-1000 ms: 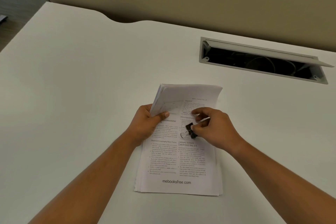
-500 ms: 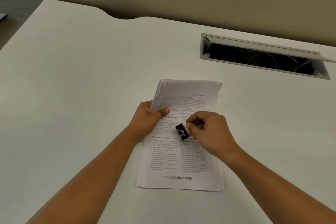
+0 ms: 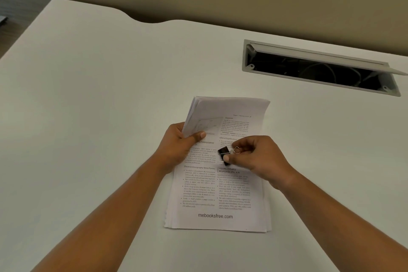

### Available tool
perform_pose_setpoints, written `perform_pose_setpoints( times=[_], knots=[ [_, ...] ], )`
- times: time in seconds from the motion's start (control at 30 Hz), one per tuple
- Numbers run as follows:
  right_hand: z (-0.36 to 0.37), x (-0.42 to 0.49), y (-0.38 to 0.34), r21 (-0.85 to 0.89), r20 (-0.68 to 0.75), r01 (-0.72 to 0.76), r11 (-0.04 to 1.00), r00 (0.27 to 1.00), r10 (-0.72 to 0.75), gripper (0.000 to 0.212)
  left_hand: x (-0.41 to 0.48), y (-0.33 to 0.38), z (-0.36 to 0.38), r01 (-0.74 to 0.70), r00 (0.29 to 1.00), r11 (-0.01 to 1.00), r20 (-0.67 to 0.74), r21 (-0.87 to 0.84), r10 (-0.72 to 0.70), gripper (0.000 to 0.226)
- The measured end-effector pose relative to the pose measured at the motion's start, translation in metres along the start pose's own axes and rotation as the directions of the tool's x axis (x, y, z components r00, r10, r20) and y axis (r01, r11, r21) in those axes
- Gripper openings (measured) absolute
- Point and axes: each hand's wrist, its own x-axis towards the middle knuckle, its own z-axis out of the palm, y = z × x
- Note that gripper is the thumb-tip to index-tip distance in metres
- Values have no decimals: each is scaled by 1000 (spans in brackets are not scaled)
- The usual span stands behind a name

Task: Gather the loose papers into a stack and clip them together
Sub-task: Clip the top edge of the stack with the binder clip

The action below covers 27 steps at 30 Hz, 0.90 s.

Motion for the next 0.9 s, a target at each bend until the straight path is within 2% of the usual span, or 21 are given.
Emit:
perform_pose_setpoints(
  times=[0.1,0.27,0.37,0.47,0.63,0.9],
  knots=[
    [0,1,-1,8,-1,57,998,998,-57,41,-1,0,0,6,1000,1000,1,-5,-6,8],
    [0,7,3,384,84,33,923,994,-70,43,-1,-1,1,7,1000,1000,-16,7,-7,10],
    [3,12,11,471,49,71,879,993,-106,46,-2,0,0,13,1000,1000,-8,0,-13,9],
    [2,13,15,500,32,109,859,989,-144,46,-1,5,-1,3,1000,999,-3,-34,-3,12],
    [2,15,19,550,74,121,826,978,-193,44,13,34,1,-112,992,991,-67,-78,107,12],
    [4,14,19,524,43,156,837,977,-209,42,16,42,14,-207,970,978,-127,6,206,21]
  ],
)
